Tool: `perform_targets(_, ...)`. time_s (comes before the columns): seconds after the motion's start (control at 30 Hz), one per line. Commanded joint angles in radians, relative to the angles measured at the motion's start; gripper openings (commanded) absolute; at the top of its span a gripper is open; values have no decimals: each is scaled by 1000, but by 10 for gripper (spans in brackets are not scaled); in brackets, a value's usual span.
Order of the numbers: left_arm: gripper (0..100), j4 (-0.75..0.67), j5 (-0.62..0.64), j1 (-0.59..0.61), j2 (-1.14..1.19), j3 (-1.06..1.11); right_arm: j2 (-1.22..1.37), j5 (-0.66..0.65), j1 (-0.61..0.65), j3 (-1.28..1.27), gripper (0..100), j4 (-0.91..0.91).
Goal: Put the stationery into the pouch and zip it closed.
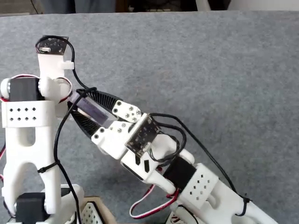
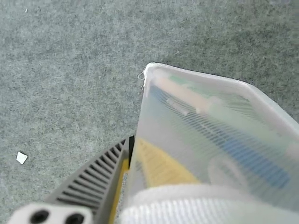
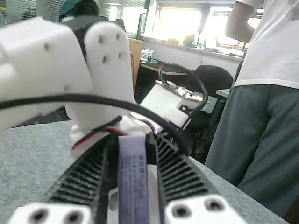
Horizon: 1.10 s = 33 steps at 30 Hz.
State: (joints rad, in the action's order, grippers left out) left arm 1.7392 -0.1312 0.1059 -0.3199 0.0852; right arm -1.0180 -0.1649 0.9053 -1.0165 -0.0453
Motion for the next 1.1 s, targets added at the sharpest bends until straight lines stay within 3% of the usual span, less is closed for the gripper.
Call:
perform_targets(0.0, 28, -26, -9, -12, 23, 53, -25, -9, -51, -58, 12, 35)
perform_targets(0.33, 28, -52, -9, -18, 31, 56, -36, -9, -95, -81, 13, -2)
perform_targets(0.53, 28, -54, -9, -16, 32, 58, -33, -9, -91, 30, 21, -273)
perform_targets(0.63, 28, -55, -9, -18, 32, 58, -30, -9, -91, 70, 113, -396)
perform_targets(0.8, 28, -55, -9, -19, 32, 58, -33, -9, -91, 70, 278, -405)
perform_targets(1.07, 28, -55, -9, -19, 32, 58, -33, -9, -72, 139, 287, -473)
